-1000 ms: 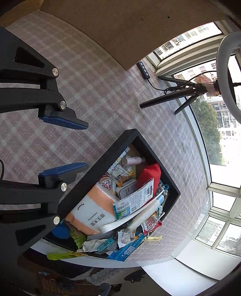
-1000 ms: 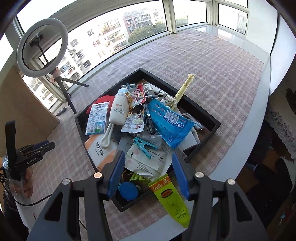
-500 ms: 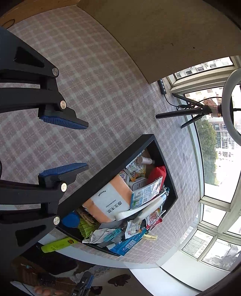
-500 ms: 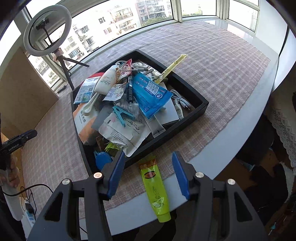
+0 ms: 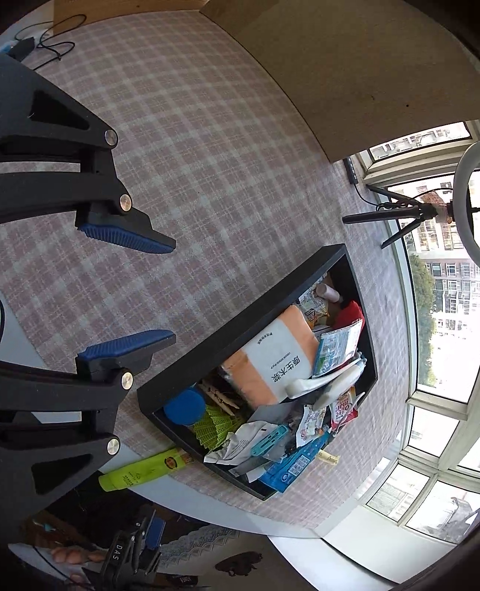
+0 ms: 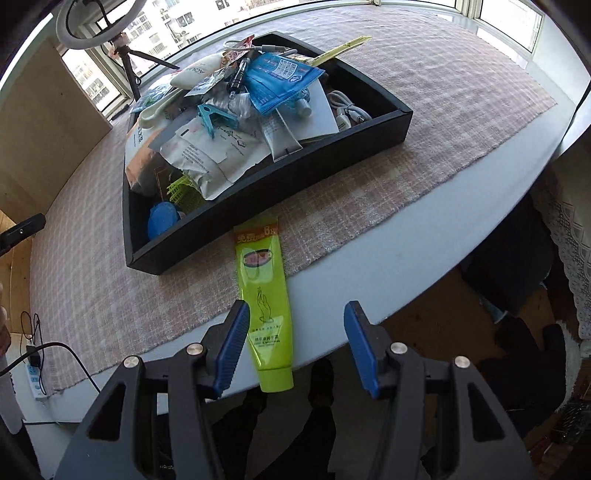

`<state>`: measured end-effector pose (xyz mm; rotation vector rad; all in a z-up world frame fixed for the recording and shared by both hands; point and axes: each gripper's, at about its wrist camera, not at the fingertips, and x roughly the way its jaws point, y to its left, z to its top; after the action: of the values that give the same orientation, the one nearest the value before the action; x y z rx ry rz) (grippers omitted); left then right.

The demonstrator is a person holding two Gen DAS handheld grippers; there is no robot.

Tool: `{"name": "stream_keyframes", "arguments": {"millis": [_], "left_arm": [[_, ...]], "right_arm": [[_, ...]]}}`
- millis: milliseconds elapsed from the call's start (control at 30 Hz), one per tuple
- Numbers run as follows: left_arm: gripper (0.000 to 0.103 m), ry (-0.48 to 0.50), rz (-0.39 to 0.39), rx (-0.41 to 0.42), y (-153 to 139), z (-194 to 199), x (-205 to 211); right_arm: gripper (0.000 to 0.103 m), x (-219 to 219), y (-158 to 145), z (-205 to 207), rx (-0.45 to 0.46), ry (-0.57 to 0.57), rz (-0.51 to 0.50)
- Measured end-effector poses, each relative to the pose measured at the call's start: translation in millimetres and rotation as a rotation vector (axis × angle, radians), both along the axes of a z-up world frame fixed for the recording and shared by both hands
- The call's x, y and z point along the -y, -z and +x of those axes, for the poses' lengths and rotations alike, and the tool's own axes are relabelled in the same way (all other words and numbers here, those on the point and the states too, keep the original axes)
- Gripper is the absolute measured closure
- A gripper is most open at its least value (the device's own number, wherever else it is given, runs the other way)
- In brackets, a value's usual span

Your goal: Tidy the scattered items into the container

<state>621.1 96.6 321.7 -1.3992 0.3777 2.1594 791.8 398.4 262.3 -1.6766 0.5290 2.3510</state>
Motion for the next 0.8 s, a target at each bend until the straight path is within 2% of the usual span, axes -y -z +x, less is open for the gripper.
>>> {"name": "stream_keyframes", "arguments": {"millis": [200, 433, 633, 800], "left_arm": [[0.059, 0.002, 0.007, -0.013, 0.3, 30.4, -2.5], [0.058, 0.001, 0.018, -0.034, -0.7, 51.1, 0.4], [0.058, -0.021, 0.022, -0.026, 4.3, 54.7, 12.7], [0.058, -0.056, 0.026, -0.009, 9.4, 50.7, 24.4]], "right_arm": [[0.051, 18.9, 18.1, -8.3, 0.033, -0.06, 0.01], [0.051, 45.3, 35.1, -25.9, 0.068, -0.137, 0.089], [0.051, 54.9, 46.9, -32.8, 0.099, -0.175, 0.148], [0.051, 51.8, 55.2, -37.4, 0.126, -0.203, 0.15]]}}
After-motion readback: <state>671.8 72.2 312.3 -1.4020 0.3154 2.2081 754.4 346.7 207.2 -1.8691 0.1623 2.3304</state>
